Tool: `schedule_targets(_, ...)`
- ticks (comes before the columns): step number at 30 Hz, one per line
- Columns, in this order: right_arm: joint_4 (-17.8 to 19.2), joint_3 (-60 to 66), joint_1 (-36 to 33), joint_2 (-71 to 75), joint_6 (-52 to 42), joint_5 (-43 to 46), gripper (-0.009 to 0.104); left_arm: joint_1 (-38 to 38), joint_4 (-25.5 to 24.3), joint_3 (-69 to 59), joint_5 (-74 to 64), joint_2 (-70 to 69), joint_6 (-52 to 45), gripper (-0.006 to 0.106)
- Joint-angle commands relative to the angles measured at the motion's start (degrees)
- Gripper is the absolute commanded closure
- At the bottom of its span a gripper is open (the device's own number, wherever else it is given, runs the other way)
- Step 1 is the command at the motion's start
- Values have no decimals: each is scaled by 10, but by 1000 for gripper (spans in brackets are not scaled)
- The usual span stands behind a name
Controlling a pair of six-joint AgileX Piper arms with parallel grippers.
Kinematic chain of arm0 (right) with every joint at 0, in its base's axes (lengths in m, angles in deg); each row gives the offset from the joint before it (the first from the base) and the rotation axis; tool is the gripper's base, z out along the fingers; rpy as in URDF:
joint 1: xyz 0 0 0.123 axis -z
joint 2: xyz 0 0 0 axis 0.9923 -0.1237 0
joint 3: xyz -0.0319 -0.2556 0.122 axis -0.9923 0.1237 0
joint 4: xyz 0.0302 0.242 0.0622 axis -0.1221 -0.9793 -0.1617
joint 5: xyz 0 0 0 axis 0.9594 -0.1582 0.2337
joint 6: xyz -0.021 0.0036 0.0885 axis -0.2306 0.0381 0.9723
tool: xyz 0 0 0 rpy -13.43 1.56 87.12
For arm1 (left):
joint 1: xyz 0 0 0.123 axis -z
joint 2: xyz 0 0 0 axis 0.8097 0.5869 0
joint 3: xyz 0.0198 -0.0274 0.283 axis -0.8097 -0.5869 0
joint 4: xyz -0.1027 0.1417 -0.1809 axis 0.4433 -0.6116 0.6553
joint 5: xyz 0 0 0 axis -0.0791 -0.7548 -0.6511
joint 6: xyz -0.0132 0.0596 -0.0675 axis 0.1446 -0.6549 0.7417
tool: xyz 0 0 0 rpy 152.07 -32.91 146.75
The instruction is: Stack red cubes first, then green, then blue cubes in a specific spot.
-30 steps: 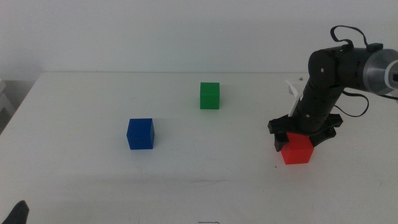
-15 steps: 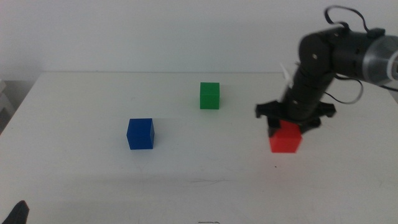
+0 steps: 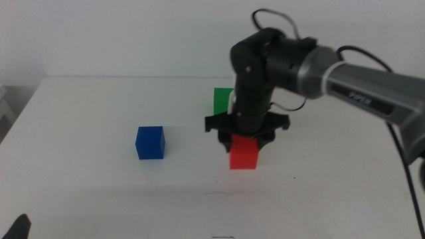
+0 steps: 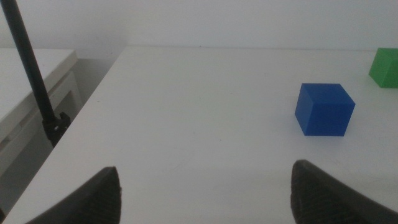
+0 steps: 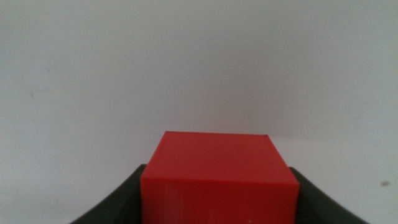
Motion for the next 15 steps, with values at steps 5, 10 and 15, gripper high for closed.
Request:
schedule_targets(5,2,-23,-25,9,36,10,96,0,4,2,45,-12,1,7)
schedule_targets(10,-4,-23,-36,0,49,27,96,0,4,2,45,-12,1,7)
schedule_targets(15,-4,-22,-40,-6,51,28,96,0,4,2,45,-12,1,7)
